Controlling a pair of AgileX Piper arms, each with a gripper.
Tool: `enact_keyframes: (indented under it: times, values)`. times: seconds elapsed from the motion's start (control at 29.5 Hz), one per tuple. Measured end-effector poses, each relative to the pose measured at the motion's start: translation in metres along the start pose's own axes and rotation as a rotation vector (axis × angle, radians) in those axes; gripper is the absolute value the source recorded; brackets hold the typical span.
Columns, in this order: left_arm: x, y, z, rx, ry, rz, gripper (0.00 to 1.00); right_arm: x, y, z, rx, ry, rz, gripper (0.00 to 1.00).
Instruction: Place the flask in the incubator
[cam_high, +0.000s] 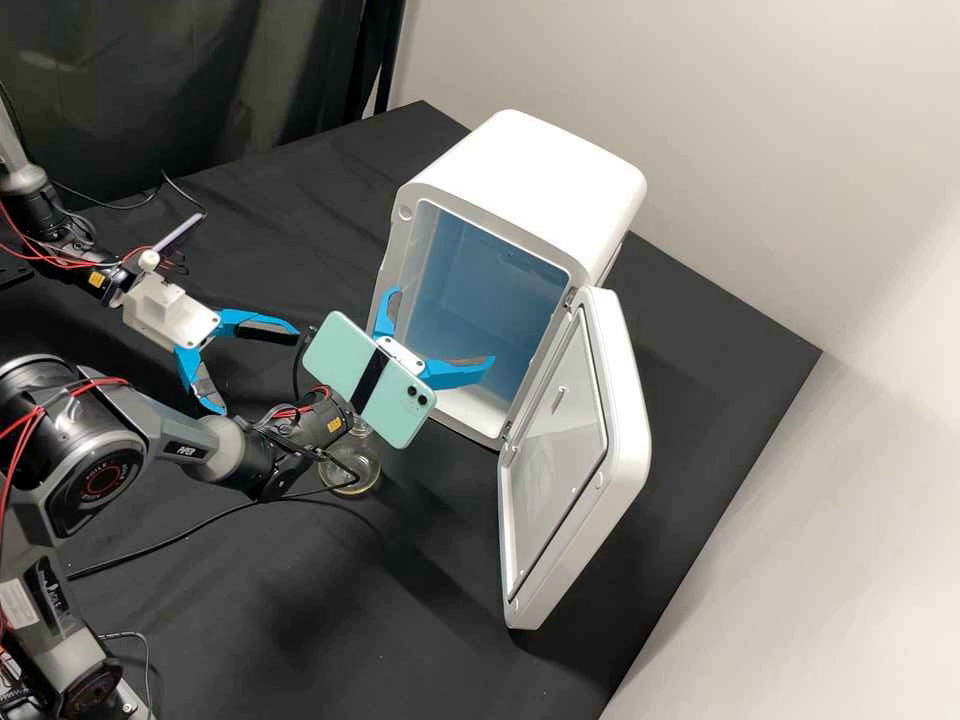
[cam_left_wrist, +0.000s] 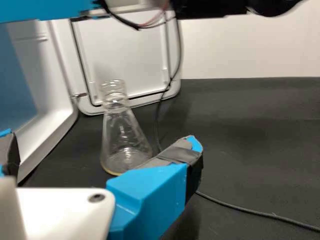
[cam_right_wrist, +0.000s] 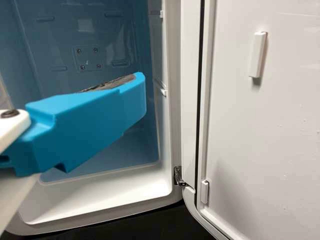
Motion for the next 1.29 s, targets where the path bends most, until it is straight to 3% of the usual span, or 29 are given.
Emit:
enact_keyframes:
  times: [0.17, 0.98, 1.18, 1.29]
  values:
    - [-0.0026, -0.004, 0.0057, 0.001, -0.016, -0.016, 1.0, 0.0, 0.0, 0.0, 0.0, 0.0, 0.0, 1.0]
    - [-0.0046, -0.0012, 0.0121, 0.005, -0.038, 0.001, 1.0, 0.0, 0.0, 0.0, 0.002, 0.0, 0.0, 1.0]
    - [-0.0046, -0.0012, 0.0121, 0.005, -0.038, 0.001, 1.0, -0.001, 0.0023, -0.0026, 0.002, 0.034, 0.031, 1.0]
    - [-0.0046, -0.0012, 0.0121, 0.005, -0.038, 0.001, 1.0, -0.0012, 0.002, -0.0027, 0.002, 0.035, 0.031, 1.0]
